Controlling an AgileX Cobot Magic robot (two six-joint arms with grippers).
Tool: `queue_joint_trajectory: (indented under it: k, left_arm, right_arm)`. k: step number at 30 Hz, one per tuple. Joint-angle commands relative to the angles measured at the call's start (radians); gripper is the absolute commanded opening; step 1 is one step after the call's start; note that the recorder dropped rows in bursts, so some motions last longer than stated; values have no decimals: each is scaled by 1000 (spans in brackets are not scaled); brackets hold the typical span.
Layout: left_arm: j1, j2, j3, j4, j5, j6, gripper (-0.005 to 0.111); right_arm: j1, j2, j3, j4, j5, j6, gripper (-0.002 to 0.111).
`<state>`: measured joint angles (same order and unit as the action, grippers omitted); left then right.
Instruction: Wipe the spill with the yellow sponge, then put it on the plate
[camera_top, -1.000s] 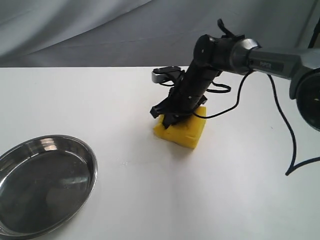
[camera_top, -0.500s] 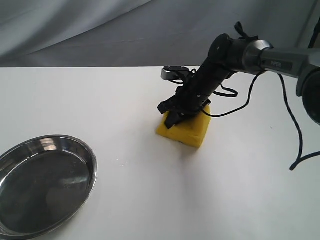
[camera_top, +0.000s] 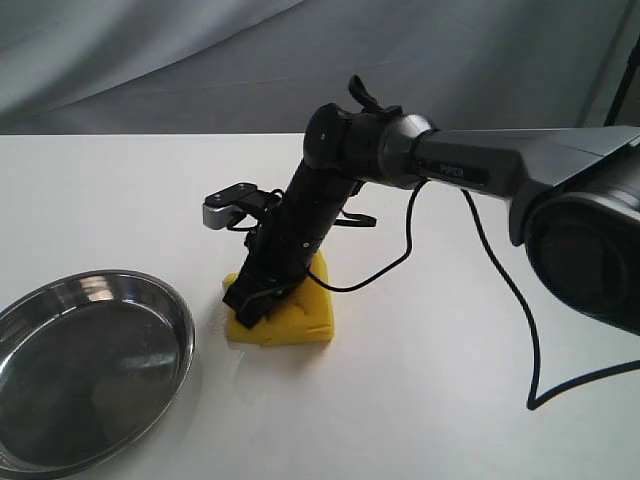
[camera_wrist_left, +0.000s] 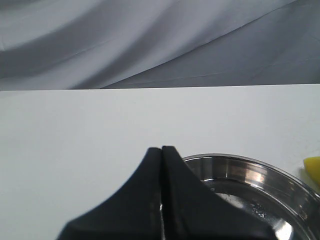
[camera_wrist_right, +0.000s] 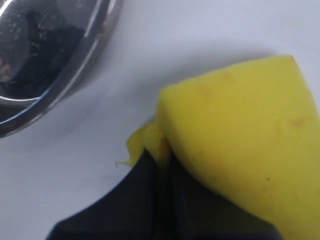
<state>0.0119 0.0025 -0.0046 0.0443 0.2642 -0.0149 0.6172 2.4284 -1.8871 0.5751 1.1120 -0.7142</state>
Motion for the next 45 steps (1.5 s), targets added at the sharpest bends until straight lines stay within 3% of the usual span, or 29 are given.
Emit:
queue_joint_trajectory:
  k: [1,14,28,31,34,45]
  left_arm:
    - [-6,-2,5,4,1,-5,0]
    - [-6,-2,5,4,1,-5,0]
    - [-6,-2,5,4,1,-5,0]
    - [-6,-2,5,4,1,-5,0]
    - [-6,-2,5,4,1,-5,0]
    - [-6,-2,5,4,1,-5,0]
  right_arm:
    - [48,39,23,11,56,-45,0]
    - [-87,39,23,-85,-403,46,0]
    - [-348,56,23,-113,-276,270,0]
    - [-337,56,23,-41,-268,248,0]
    - [-297,56,23,59,-196,83,0]
    - [-137,56,23,56,93,2,0]
